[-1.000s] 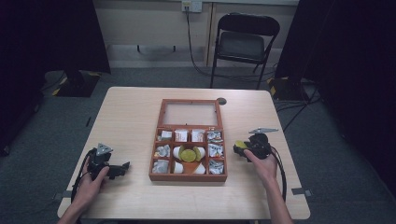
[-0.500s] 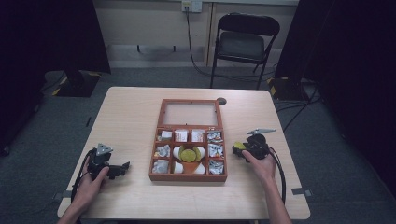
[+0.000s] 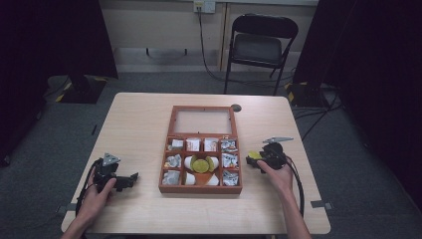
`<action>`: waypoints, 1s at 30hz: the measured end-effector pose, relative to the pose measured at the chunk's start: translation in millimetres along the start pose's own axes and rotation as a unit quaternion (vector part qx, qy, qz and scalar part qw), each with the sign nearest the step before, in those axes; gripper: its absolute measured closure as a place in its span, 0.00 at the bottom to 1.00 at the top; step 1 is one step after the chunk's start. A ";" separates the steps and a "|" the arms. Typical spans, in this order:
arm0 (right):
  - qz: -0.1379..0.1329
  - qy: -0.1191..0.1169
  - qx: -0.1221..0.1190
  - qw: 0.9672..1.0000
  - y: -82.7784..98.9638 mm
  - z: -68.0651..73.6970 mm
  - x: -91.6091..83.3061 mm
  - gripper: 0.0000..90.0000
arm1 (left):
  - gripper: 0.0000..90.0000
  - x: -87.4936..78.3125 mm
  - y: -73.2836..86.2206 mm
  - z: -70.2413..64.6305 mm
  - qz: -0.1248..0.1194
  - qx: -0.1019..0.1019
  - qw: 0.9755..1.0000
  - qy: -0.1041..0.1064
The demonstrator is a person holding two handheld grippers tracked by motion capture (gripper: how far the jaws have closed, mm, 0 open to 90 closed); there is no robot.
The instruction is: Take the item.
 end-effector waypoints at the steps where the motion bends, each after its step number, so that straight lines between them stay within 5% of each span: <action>1: 0.000 0.000 0.001 1.000 0.0 0.0 -0.3 0.30 | 0.00 0.0 0.0 0.0 0.000 0.000 1.000 0.001; 30: -0.048 0.006 0.012 0.999 -5.3 9.3 -29.9 0.20 | 0.00 -0.2 0.2 -0.1 0.000 0.000 1.000 0.000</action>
Point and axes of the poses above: each handheld gripper's, and its own axes: x roughly forward along the jaws, y roughly out of its underside, z roughly to its left, the point moved 3 cm from there along x, roughly forward along the jaws, and after that the axes turned 4 degrees about -x, right-handed, at the moved point
